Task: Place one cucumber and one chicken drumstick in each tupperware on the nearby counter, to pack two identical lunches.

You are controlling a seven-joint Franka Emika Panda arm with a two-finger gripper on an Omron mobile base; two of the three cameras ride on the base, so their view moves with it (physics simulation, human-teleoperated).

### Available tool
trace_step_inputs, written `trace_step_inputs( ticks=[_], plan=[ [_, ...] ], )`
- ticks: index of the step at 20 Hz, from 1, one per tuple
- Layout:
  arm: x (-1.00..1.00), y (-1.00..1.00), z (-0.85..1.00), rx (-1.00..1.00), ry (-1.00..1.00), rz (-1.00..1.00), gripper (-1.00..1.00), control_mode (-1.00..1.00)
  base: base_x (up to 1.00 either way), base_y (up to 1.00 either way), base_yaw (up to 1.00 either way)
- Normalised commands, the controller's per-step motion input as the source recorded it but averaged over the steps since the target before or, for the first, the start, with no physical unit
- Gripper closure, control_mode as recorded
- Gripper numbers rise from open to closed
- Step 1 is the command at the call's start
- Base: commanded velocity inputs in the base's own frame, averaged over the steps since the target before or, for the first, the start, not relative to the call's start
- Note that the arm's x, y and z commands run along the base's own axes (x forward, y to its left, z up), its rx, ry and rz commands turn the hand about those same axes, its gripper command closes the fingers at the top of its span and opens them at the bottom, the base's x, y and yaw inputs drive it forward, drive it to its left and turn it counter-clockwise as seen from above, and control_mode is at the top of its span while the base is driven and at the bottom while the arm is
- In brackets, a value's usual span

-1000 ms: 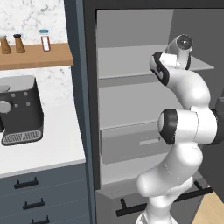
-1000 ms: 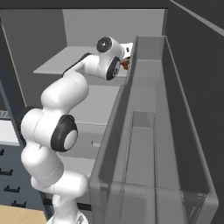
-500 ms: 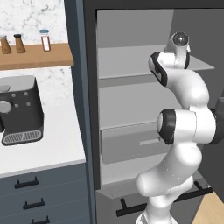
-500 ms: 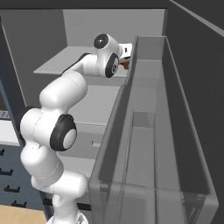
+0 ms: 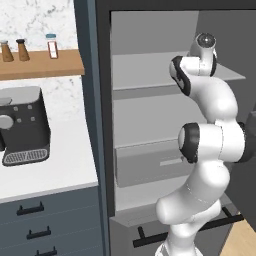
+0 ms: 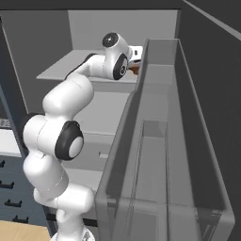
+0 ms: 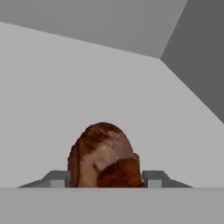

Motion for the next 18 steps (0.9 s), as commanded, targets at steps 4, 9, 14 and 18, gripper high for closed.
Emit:
trace_step_inputs(
  ticks=[4, 9, 14, 18],
  plan=[
    [0.12, 0.00, -0.18, 0.00, -0.08, 0.08, 1.00, -1.00, 0.00, 0.00, 0.00],
    [-0.01, -0.05, -0.14, 0.00, -0.45, 0.24, 1.00, -1.00, 0.00, 0.00, 0.00],
    [-0.30, -0.02, 0.16, 0.00, -0.43, 0.22, 1.00, -1.00, 0.00, 0.00, 0.00],
    [-0.27, 0.00, 0.96, 0.00, -0.03, 0.11, 1.00, -1.00, 0.00, 0.00, 0.00]
  ],
)
